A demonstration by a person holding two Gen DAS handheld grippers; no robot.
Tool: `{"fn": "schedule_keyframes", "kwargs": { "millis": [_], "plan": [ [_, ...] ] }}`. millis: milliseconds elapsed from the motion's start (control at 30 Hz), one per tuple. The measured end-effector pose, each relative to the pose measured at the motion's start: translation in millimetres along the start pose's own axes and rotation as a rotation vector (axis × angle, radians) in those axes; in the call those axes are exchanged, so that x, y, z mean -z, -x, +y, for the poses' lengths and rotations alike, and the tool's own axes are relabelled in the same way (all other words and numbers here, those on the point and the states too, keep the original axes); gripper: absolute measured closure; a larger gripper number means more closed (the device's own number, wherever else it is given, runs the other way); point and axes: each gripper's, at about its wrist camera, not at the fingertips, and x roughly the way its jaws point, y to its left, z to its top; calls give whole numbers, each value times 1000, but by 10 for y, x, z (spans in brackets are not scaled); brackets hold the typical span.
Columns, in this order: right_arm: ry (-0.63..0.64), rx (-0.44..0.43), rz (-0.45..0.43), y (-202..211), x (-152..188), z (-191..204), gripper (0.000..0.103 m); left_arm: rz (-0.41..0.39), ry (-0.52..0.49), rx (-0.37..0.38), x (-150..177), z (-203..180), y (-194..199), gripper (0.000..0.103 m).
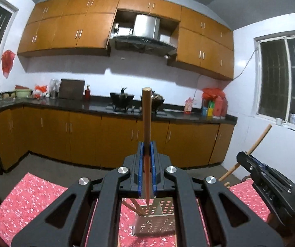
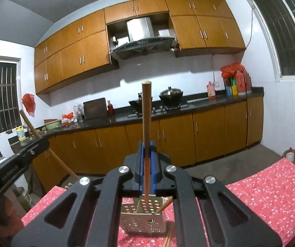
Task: Organize utensils
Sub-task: 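Lower the left gripper's chopstick into the holder and open while the right gripper releases its chopstick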
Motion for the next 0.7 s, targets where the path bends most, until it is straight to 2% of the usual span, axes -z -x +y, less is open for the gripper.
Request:
{"fn": "schedule_keyframes", "kwargs": {
  "millis": [133,333,533,700],
  "plan": [
    [-3,1,31,-149,96,-7,96,34,36,3,132,28,-173,96],
    [8,-15,111,-312,274,-13,93,107,38,36,292,31,-340,96],
    [6,-28,94,-224,247,-6,92,104,50,40,272,105,-262,95],
    [12,-46,45,33,168,3,92,80,71,51,208,168,-123,95]
  ]
}}
